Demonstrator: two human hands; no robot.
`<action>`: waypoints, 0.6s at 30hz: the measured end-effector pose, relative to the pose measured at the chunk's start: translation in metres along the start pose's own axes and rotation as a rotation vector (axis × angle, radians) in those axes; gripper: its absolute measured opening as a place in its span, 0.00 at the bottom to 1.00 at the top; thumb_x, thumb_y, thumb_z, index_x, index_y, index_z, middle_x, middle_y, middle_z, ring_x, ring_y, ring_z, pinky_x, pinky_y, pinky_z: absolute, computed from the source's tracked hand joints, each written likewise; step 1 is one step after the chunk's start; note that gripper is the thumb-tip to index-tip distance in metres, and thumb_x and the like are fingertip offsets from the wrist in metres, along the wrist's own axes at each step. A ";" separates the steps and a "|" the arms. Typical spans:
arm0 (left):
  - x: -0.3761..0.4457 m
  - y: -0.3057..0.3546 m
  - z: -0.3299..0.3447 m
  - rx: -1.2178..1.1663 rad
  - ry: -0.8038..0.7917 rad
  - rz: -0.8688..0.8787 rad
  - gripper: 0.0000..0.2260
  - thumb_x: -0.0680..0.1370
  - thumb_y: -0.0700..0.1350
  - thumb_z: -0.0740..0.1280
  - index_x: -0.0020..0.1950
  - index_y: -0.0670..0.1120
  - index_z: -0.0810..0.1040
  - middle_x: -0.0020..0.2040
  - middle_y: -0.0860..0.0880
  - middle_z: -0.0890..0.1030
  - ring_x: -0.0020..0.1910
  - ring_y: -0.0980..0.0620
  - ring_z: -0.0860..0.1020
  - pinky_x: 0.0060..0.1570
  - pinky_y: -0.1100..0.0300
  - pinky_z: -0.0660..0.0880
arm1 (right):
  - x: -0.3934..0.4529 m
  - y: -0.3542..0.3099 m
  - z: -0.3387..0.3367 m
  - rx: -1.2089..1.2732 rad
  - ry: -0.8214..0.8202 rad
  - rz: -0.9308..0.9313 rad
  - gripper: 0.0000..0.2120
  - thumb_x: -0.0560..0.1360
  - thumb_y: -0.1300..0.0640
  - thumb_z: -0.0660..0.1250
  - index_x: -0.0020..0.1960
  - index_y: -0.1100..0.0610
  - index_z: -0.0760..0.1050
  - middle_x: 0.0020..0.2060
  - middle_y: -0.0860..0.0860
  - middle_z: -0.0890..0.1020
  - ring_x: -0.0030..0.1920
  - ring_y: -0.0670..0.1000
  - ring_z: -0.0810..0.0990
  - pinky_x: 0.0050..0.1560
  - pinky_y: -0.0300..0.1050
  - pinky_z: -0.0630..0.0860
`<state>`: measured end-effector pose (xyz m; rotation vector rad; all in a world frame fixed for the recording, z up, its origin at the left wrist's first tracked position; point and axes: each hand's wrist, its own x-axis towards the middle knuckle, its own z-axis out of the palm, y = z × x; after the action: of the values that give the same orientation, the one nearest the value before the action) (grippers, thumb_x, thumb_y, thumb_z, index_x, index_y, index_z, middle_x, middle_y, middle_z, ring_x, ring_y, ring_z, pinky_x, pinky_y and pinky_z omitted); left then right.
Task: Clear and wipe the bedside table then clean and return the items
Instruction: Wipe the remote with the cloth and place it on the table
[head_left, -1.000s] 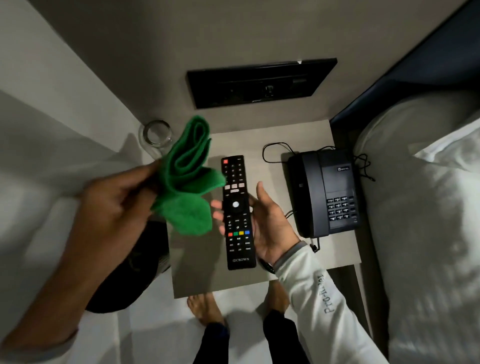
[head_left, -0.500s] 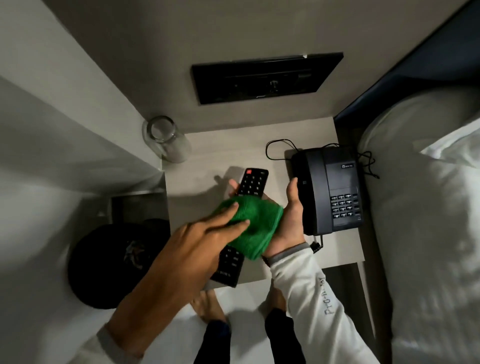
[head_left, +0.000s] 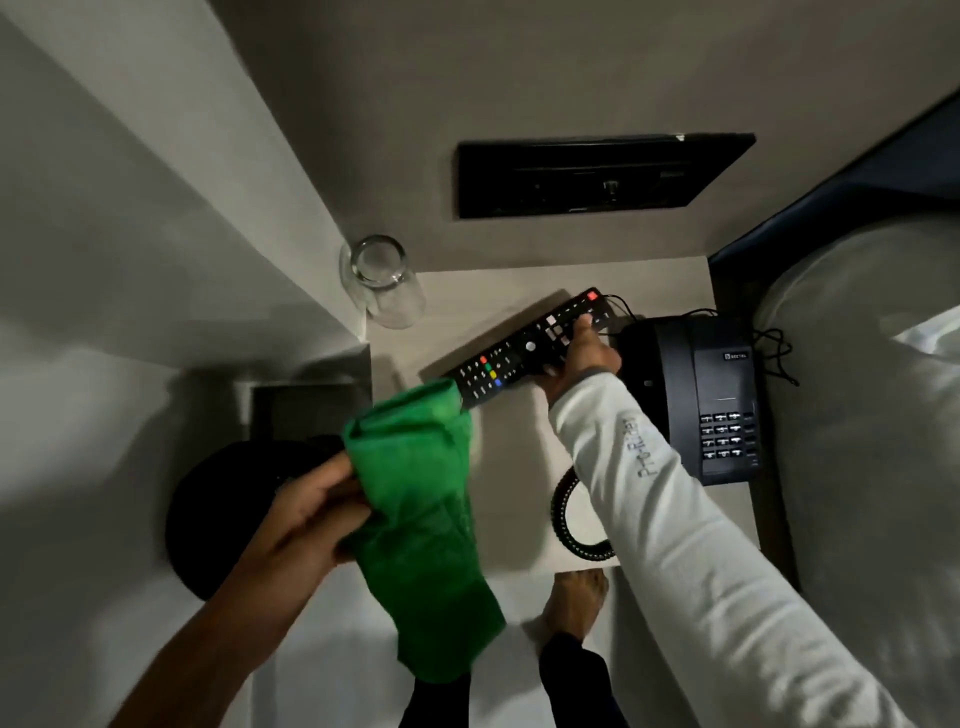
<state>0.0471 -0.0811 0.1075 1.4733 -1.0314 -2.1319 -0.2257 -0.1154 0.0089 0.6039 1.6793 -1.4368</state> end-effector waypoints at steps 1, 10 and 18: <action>0.005 0.000 0.001 -0.083 0.059 -0.036 0.10 0.73 0.39 0.70 0.50 0.50 0.88 0.49 0.48 0.88 0.49 0.51 0.87 0.41 0.62 0.83 | 0.004 -0.002 0.005 -0.038 0.022 -0.031 0.13 0.80 0.51 0.66 0.41 0.57 0.71 0.44 0.57 0.82 0.48 0.61 0.83 0.53 0.63 0.81; 0.024 0.000 0.012 -0.328 0.037 -0.125 0.20 0.76 0.55 0.63 0.63 0.46 0.81 0.60 0.44 0.85 0.59 0.48 0.83 0.55 0.54 0.83 | 0.020 -0.002 -0.014 -0.054 -0.028 -0.088 0.10 0.82 0.54 0.64 0.57 0.61 0.73 0.43 0.57 0.80 0.37 0.54 0.80 0.31 0.45 0.83; 0.021 -0.023 0.009 -0.231 0.131 -0.074 0.19 0.68 0.40 0.74 0.59 0.43 0.82 0.57 0.40 0.85 0.55 0.44 0.85 0.49 0.53 0.84 | 0.013 0.012 -0.056 -0.088 -0.065 0.011 0.05 0.82 0.60 0.63 0.57 0.59 0.73 0.42 0.56 0.80 0.38 0.54 0.80 0.30 0.45 0.82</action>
<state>0.0330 -0.0759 0.0786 1.5346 -0.6699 -2.0913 -0.2389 -0.0604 -0.0079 0.5114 1.6762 -1.3536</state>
